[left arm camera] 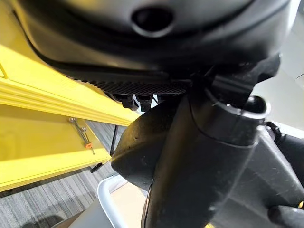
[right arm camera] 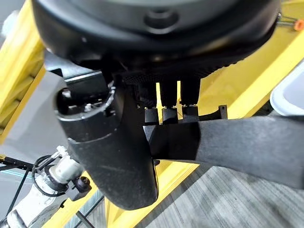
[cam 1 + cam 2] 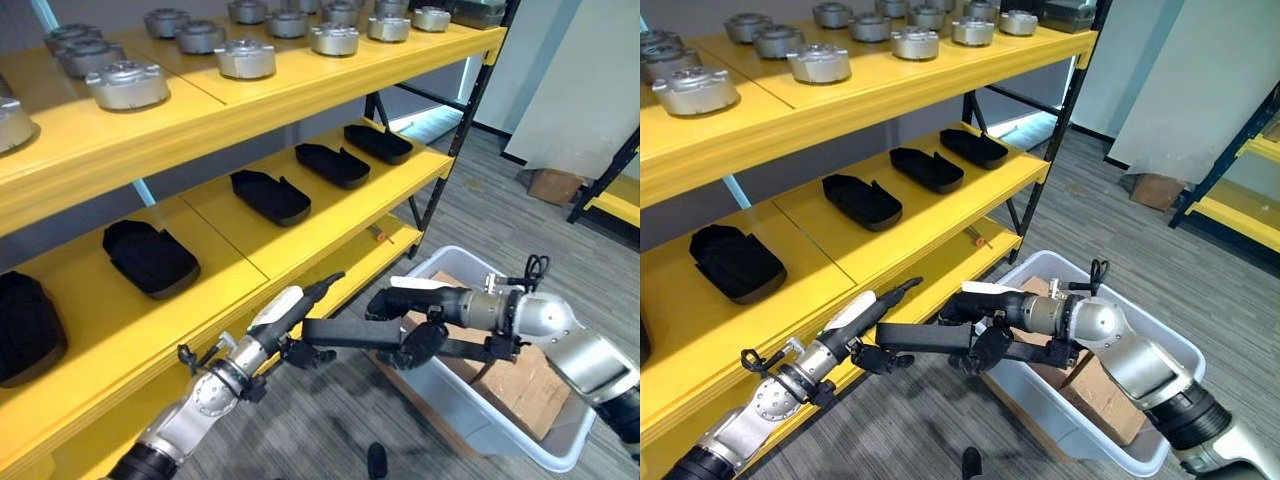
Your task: Move parts from the plastic box to the shelf.
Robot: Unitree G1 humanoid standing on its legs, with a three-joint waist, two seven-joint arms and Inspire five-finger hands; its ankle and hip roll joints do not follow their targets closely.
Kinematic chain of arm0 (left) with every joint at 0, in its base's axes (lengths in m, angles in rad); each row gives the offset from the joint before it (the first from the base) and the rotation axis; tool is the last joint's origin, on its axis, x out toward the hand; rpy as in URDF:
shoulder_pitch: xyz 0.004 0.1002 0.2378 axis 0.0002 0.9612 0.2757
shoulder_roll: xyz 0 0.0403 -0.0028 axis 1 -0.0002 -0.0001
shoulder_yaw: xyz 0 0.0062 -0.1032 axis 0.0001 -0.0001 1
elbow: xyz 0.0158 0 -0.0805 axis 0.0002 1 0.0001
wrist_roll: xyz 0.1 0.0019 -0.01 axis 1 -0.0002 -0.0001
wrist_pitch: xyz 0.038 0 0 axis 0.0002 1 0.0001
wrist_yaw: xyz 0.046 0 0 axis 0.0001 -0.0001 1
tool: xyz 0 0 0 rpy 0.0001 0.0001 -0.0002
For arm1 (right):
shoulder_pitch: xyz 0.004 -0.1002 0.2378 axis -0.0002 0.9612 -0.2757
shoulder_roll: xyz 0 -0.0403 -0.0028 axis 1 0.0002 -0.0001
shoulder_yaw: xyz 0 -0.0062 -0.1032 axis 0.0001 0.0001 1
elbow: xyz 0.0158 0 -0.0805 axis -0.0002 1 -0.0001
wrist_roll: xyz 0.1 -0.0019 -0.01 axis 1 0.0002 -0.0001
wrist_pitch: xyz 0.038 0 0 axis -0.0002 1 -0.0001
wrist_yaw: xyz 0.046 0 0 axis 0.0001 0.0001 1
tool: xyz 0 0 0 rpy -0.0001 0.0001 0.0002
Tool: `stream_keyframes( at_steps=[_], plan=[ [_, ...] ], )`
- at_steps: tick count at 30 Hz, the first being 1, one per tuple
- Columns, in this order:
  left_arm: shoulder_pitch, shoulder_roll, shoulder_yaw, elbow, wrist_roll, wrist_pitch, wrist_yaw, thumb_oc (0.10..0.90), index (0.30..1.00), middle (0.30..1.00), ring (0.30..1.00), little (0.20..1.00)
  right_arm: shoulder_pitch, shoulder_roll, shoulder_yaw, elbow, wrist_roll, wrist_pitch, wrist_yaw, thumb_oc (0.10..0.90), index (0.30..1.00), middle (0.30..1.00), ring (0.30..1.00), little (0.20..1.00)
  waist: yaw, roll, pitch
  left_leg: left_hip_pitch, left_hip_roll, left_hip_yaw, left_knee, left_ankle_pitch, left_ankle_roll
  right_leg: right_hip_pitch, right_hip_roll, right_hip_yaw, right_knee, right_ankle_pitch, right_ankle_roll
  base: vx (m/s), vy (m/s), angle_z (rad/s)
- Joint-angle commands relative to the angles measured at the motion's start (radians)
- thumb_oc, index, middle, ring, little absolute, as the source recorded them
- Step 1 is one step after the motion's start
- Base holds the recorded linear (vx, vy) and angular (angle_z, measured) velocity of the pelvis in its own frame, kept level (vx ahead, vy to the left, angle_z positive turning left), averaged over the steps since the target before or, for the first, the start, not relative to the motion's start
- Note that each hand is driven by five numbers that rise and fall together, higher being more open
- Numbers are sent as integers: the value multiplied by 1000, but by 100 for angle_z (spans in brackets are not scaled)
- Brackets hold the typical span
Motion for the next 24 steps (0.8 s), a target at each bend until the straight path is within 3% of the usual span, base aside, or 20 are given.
stream_keyframes(
  at_steps=[1,15,22,23,24],
  plan=[
    [-107,-5,-33,-15,18,-110,57,900,1000,1000,1000,1000,-151,21,-85,-108,54,-126,-9,400,300,300,300,300,-15,-14,-57,-2,-36,22,-3,-94,52,100,28,-23,10,-164,26,0,0,0],
    [-85,-10,-8,-13,11,-99,82,900,1000,1000,1000,1000,-144,-25,-71,-182,17,-131,39,400,300,300,300,300,-18,-15,-58,-1,-35,24,-3,-94,52,101,29,-18,10,-166,24,1,0,0],
    [-81,-16,-11,-20,-40,-61,13,900,1000,1000,1000,1000,-155,-21,-61,-185,38,-150,33,400,300,300,300,300,-15,-15,-57,-2,-34,21,-3,-92,52,100,29,-20,11,-166,24,0,0,0],
    [-80,-13,-15,-25,-33,-64,4,782,835,835,835,835,-158,-18,-59,-186,43,-153,31,400,300,300,300,300,-14,-14,-57,-2,-34,21,-3,-92,52,101,29,-20,11,-166,24,0,0,0],
    [-82,-11,-20,-24,-32,-71,9,400,300,300,300,300,-167,-16,-57,-187,51,-153,29,400,300,300,300,300,-14,-12,-57,-1,-34,21,-3,-93,53,102,29,-21,10,-166,24,0,0,0]
  ],
)
